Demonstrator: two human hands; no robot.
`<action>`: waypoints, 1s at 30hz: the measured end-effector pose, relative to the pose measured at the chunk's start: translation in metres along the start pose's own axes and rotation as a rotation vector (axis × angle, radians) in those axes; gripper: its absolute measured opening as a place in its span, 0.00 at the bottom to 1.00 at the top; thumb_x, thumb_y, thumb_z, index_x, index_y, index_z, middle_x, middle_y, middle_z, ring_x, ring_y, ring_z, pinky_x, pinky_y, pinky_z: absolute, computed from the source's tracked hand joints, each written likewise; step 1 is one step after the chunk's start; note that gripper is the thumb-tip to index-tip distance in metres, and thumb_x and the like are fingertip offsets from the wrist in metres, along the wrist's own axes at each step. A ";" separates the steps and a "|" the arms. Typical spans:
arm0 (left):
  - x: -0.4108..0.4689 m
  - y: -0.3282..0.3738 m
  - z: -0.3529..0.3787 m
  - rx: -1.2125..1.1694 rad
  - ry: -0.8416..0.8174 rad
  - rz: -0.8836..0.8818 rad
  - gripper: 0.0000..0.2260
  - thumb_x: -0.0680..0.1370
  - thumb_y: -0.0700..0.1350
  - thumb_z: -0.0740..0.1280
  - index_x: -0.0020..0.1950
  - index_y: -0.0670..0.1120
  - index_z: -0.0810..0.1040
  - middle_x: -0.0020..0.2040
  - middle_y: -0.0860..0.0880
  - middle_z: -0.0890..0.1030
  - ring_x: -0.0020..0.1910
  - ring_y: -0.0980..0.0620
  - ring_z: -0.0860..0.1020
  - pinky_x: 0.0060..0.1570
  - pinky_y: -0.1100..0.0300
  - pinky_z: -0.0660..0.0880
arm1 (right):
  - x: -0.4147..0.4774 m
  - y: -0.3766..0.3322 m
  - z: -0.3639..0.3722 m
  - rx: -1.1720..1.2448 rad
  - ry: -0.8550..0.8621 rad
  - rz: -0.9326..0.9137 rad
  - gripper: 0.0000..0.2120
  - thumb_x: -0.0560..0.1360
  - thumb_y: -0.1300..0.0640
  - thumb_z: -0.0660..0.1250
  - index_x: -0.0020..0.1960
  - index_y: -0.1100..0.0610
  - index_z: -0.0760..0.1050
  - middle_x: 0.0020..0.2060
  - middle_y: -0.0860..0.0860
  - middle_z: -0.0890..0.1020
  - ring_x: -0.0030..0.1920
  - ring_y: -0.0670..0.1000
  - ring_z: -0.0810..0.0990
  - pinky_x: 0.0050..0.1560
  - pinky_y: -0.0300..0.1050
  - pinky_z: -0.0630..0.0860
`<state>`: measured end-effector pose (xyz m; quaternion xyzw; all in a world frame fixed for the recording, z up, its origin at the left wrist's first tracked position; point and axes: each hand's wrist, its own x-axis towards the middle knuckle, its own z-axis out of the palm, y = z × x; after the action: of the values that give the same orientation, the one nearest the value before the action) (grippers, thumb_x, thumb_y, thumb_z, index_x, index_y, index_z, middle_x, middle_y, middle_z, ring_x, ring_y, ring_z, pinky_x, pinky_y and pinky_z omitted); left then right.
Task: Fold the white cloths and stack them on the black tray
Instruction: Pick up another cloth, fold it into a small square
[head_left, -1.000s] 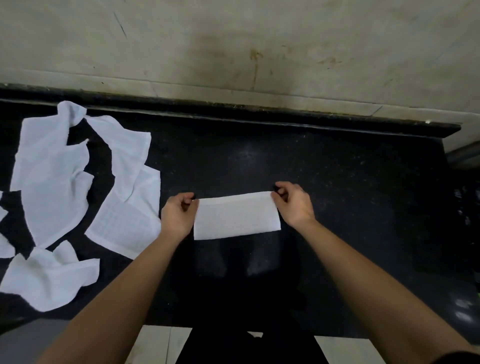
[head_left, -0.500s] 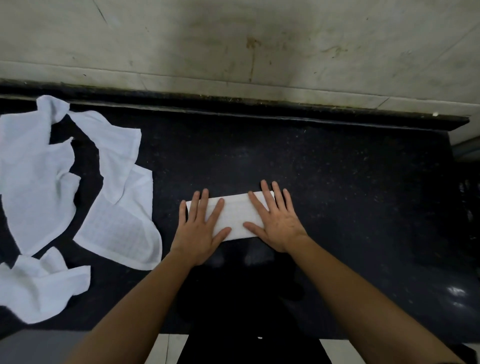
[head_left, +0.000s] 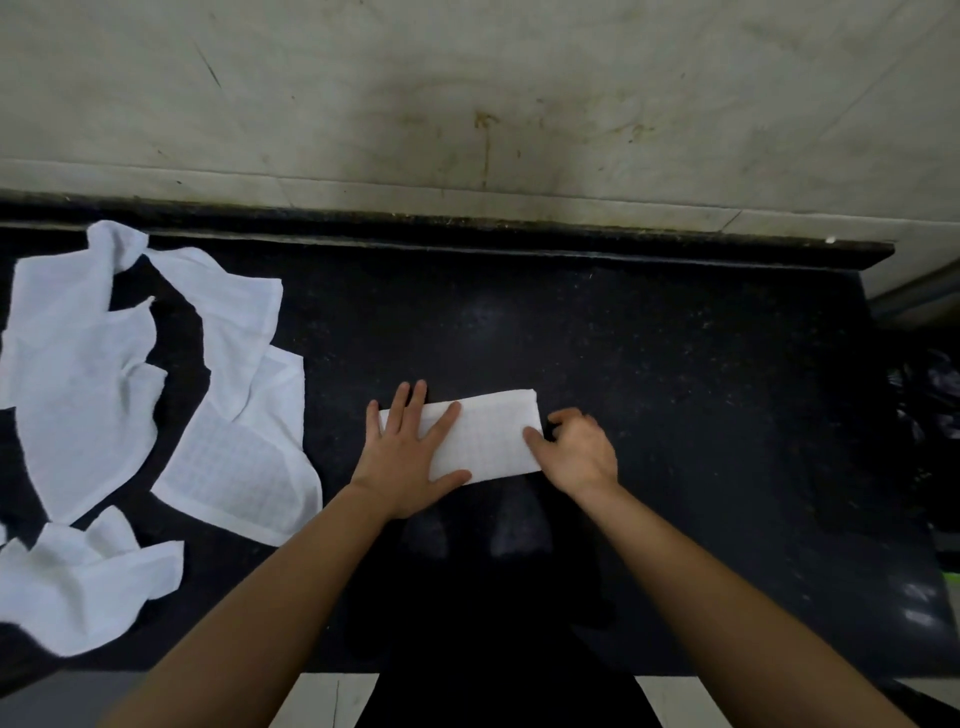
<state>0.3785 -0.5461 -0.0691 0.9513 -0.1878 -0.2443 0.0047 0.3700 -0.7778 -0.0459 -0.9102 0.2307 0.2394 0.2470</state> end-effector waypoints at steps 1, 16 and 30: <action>0.001 0.000 -0.001 0.006 -0.024 0.000 0.40 0.74 0.75 0.47 0.79 0.59 0.37 0.80 0.42 0.34 0.78 0.40 0.35 0.74 0.34 0.40 | 0.000 -0.002 -0.002 0.010 -0.022 0.020 0.15 0.74 0.43 0.66 0.50 0.53 0.81 0.45 0.50 0.82 0.45 0.51 0.81 0.39 0.44 0.75; -0.006 0.008 0.000 -0.391 0.312 -0.196 0.33 0.78 0.67 0.56 0.80 0.56 0.54 0.80 0.40 0.45 0.79 0.40 0.44 0.74 0.39 0.47 | -0.005 -0.016 -0.018 0.995 -0.274 0.204 0.14 0.74 0.61 0.73 0.59 0.53 0.81 0.49 0.50 0.87 0.50 0.49 0.85 0.43 0.41 0.79; -0.044 -0.036 -0.015 -1.889 0.225 -0.739 0.17 0.84 0.50 0.55 0.70 0.45 0.70 0.61 0.44 0.79 0.59 0.48 0.79 0.62 0.50 0.75 | -0.034 -0.107 0.058 0.392 -0.276 -0.332 0.20 0.77 0.57 0.70 0.68 0.54 0.76 0.41 0.46 0.81 0.40 0.42 0.78 0.32 0.24 0.71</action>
<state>0.3630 -0.4980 -0.0389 0.5749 0.3885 -0.1881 0.6952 0.3818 -0.6522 -0.0353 -0.8293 0.0847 0.2684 0.4828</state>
